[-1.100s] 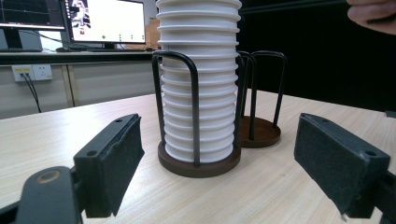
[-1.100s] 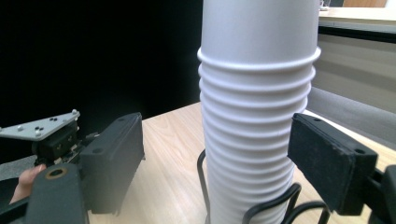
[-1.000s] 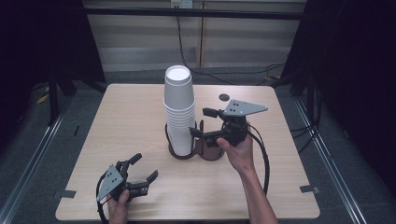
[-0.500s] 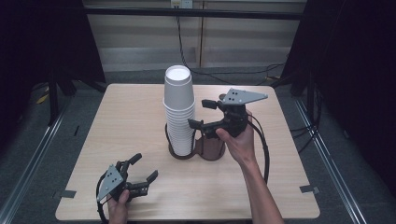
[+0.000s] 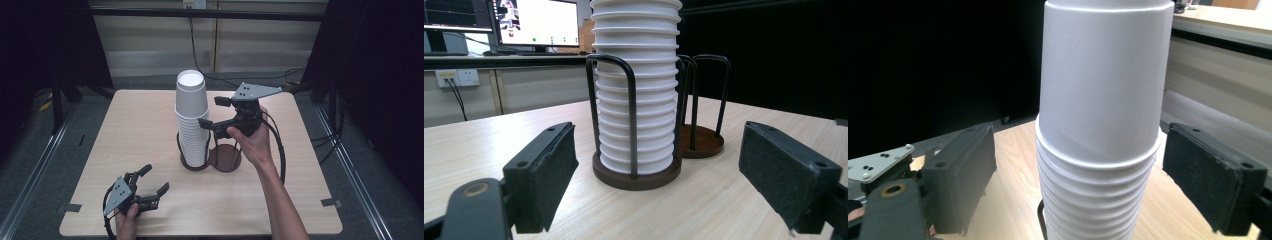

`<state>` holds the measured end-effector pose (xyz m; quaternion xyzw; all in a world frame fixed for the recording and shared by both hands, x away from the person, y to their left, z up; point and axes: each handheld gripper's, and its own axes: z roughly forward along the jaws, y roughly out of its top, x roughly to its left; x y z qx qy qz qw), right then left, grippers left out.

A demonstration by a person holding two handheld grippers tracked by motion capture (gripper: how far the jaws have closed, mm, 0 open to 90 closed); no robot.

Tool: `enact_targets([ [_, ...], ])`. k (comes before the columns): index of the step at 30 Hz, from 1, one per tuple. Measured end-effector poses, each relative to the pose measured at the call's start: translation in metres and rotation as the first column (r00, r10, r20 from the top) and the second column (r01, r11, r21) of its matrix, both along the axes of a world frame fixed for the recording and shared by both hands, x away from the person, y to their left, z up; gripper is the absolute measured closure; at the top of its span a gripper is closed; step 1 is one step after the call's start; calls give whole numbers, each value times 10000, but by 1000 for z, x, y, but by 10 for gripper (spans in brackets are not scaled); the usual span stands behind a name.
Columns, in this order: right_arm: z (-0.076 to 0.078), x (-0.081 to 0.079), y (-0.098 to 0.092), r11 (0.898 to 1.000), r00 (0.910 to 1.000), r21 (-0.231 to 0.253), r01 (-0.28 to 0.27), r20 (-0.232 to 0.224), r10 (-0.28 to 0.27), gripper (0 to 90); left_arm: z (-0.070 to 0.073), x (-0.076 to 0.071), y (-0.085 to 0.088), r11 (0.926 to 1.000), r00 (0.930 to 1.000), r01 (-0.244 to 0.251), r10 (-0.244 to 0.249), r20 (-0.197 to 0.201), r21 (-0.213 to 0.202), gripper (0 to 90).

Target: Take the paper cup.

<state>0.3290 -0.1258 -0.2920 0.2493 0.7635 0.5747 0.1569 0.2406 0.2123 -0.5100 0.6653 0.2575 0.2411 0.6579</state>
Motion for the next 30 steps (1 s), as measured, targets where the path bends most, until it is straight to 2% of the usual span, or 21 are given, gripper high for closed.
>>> enact_targets([
  [1, 1, 1, 0, 10000, 10000, -70, 32, -23, -32, 132, 0, 1, 1, 9999, 9999, 32, -33, 111, 116, 154],
  [3, 4, 4, 1, 9999, 10000, -113, 18, -71, -19, 132, 0, 0, 0, 10000, 10000, 4, -4, -2, -1, 154],
  [13, 21, 16, 10, 9992, 10000, -405, -31, -96, 27, 130, 0, 0, 0, 10000, 10000, 8, -9, 25, 30, 154],
  [17, 28, 21, 14, 9994, 10000, -330, -63, 36, 64, 130, 0, 0, 0, 10000, 10000, 8, -8, 25, 28, 154],
  [21, 35, 25, 21, 9984, 9999, -561, 103, 104, -98, 131, 0, 0, 0, 10000, 10000, 1, -1, 0, -1, 154],
  [24, 35, 27, 26, 9978, 10000, -657, 75, 69, -70, 132, 0, 1, 1, 9998, 9999, 49, -52, 164, 183, 154],
  [26, 34, 30, 30, 9980, 10000, -634, 62, 26, -61, 133, 0, 0, 0, 10000, 10000, 11, -11, 31, 22, 154],
  [28, 34, 33, 32, 9984, 10000, -560, 56, -24, -58, 134, 0, 0, 0, 10000, 10000, 31, -31, 25, 26, 155],
  [30, 35, 34, 36, 9979, 9998, -626, 167, 131, -159, 132, 0, 1, 1, 9999, 9999, 78, -79, 106, 104, 157],
])
